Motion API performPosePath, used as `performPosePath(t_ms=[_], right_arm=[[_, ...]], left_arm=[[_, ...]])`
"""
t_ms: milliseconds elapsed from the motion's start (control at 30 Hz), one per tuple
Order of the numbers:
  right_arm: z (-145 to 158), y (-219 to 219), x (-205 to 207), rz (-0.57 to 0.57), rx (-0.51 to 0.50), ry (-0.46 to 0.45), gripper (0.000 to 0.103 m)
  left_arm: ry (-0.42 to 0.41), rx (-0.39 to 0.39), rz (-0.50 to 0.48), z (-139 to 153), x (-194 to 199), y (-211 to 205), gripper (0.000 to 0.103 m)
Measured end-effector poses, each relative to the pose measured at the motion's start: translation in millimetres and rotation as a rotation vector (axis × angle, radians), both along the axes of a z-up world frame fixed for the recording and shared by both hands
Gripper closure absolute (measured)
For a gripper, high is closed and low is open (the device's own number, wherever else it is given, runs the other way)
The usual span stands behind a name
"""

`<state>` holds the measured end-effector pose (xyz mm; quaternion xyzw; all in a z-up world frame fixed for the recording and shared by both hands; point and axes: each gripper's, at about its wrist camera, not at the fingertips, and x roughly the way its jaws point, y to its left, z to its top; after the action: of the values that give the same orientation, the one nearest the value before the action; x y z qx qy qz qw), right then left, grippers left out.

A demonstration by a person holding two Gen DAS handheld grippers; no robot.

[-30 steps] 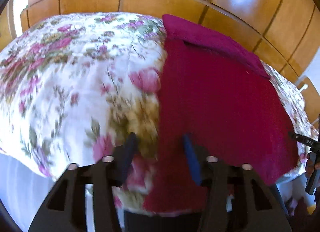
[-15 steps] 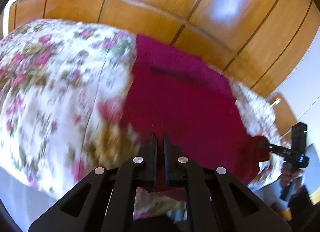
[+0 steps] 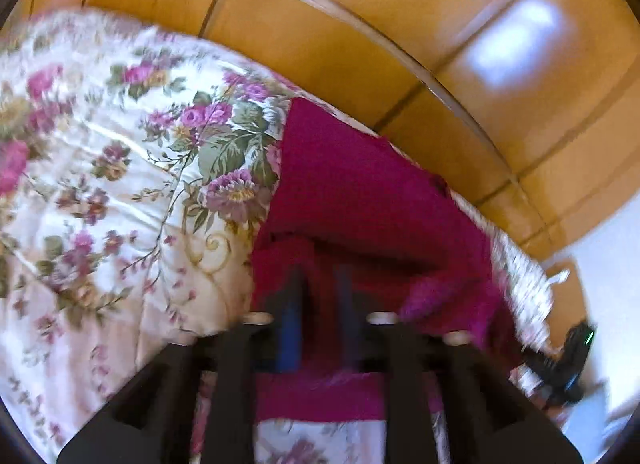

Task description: Fold small clothes

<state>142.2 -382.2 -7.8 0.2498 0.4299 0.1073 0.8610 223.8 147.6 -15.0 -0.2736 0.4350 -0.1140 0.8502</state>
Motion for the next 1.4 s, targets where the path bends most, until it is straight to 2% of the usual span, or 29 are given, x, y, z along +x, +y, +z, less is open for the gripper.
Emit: performPosePath(t_ms=[33, 67, 100, 167, 233, 367, 433, 500, 533, 567, 600, 633, 700, 767, 933, 1133, 1267, 1333, 1367, 1400], right_arm=[[1, -2, 2, -0.006, 0.023, -0.006, 0.043], [3, -4, 2, -0.015, 0.04, -0.014, 0.031], [7, -7, 0, -0.031, 0.048, -0.031, 0.026], [13, -13, -6, -0.045, 0.067, -0.056, 0.022], [15, -21, -17, -0.06, 0.077, -0.07, 0.019], [2, -28, -46, -0.069, 0.012, -0.043, 0.019], [-13, -24, -59, -0.049, -0.022, -0.006, 0.026], [-29, -15, -63, -0.024, -0.044, 0.035, 0.043], [-35, -12, -62, -0.023, -0.054, 0.043, 0.045], [-39, -9, -61, -0.03, -0.066, 0.039, 0.049], [-41, -6, -59, -0.041, -0.074, 0.031, 0.056], [-41, -4, -56, -0.046, -0.071, 0.026, 0.062], [-39, -2, -50, -0.045, -0.051, 0.029, 0.085], [-31, 1, -53, -0.032, -0.069, 0.015, 0.087], [-11, -1, -74, -0.006, -0.055, -0.012, 0.089], [8, 5, -116, 0.05, -0.082, 0.004, 0.09], [-7, 2, -149, 0.078, -0.09, 0.08, 0.089], [-18, 1, -159, 0.087, -0.095, 0.115, 0.089], [-20, 1, -161, 0.091, -0.095, 0.117, 0.088], [-19, 1, -161, 0.097, -0.102, 0.111, 0.084]], left_arm=[[-0.001, -0.026, 0.032, 1, 4, 7, 0.047], [-0.013, -0.054, 0.063, 2, 6, 15, 0.042], [-0.025, -0.084, 0.076, 4, 6, 23, 0.042], [-0.031, -0.099, 0.099, 5, 3, 35, 0.039], [-0.032, -0.081, 0.104, 0, -9, 44, 0.039], [-0.006, -0.006, -0.006, -21, -42, 37, 0.039], [0.019, 0.048, -0.07, -37, -59, 24, 0.039], [0.017, 0.082, -0.089, -46, -67, 13, 0.039], [0.008, 0.1, -0.089, -47, -68, 9, 0.039], [-0.006, 0.115, -0.095, -46, -68, 3, 0.05], [-0.002, 0.102, -0.12, -46, -65, -1, 0.071], [0.013, 0.101, -0.131, -46, -62, -4, 0.073], [0.016, 0.15, -0.132, -44, -59, -11, 0.084], [0.01, 0.178, -0.136, -41, -62, -13, 0.086], [-0.003, 0.139, -0.141, -34, -82, -2, 0.089], [-0.01, 0.133, -0.188, -23, -140, 3, 0.089], [0.03, 0.106, -0.199, -32, -183, 7, 0.089], [0.024, 0.124, -0.2, -35, -198, 5, 0.087], [0.017, 0.127, -0.205, -34, -202, 5, 0.086], [0.008, 0.135, -0.203, -32, -202, 5, 0.079]])
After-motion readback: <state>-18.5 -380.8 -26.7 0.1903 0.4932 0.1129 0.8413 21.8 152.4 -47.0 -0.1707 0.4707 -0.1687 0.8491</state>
